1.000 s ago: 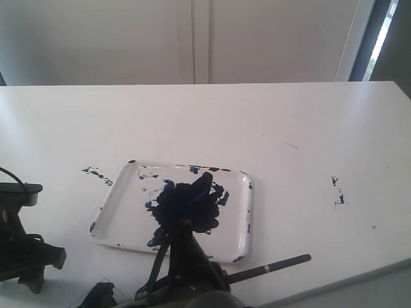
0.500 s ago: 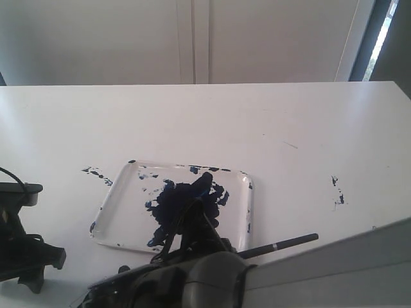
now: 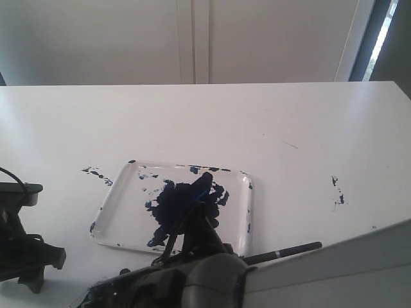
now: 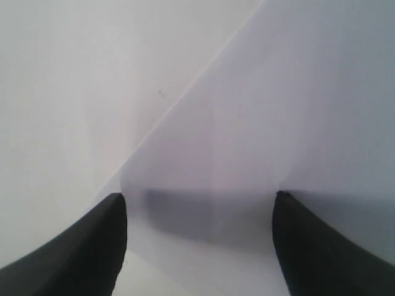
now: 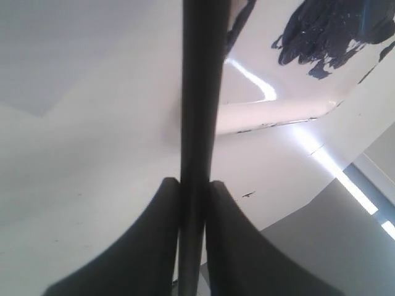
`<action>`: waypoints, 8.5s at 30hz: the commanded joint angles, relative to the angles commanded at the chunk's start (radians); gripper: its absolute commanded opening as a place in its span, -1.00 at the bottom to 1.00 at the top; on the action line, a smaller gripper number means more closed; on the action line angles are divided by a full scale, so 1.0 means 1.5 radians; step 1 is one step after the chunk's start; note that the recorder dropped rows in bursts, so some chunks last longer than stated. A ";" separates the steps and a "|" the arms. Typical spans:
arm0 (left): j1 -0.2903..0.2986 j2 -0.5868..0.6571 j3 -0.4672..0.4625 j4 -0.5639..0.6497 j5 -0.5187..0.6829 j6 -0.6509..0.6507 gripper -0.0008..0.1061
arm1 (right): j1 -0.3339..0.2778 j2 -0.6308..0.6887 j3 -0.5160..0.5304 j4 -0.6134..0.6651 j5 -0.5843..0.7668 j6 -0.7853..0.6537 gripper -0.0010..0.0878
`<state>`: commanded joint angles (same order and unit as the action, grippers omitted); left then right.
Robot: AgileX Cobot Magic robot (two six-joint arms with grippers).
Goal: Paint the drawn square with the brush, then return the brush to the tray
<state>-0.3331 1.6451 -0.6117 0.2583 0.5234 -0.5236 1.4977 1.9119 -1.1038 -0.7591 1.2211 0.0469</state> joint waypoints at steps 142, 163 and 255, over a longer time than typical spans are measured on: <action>0.000 0.000 0.000 0.000 0.000 0.003 0.32 | 0.045 -0.031 0.032 0.081 -0.024 -0.031 -0.98; 0.000 0.000 0.000 0.000 0.002 0.003 0.32 | -0.008 -0.031 0.032 0.037 -0.008 -0.031 -0.98; 0.000 0.000 0.000 0.001 -0.006 0.003 0.32 | 0.017 -0.030 0.032 0.078 0.000 -0.080 -0.98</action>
<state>-0.3331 1.6451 -0.6117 0.2602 0.5144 -0.5195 1.5235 1.8663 -1.0563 -0.6424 1.2211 -0.0738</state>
